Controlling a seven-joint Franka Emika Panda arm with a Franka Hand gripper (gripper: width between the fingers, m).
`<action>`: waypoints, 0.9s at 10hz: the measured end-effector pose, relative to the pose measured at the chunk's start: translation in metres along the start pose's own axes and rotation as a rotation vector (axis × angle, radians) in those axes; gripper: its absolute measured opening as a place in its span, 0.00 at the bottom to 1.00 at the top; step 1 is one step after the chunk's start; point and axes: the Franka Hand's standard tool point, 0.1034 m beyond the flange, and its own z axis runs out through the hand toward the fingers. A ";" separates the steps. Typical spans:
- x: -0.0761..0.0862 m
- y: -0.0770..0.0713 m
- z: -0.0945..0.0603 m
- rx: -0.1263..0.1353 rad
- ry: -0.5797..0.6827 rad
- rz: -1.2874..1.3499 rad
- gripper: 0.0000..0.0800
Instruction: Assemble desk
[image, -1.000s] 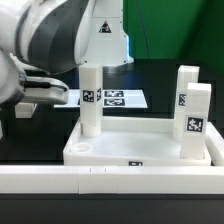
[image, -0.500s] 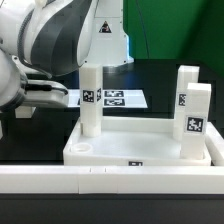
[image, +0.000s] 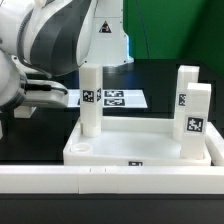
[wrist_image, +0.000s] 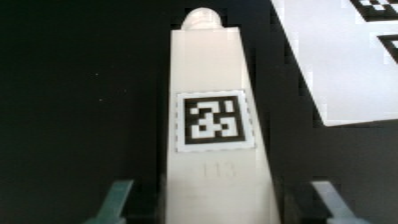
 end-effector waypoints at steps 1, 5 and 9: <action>0.000 0.000 0.000 0.000 0.000 0.000 0.36; -0.012 -0.002 -0.016 -0.009 -0.009 -0.009 0.36; -0.064 -0.023 -0.082 0.026 0.085 -0.041 0.36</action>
Offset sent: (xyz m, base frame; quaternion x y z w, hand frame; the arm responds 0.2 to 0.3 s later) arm 0.0000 0.0000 0.0000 0.0000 0.0000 0.0000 1.0000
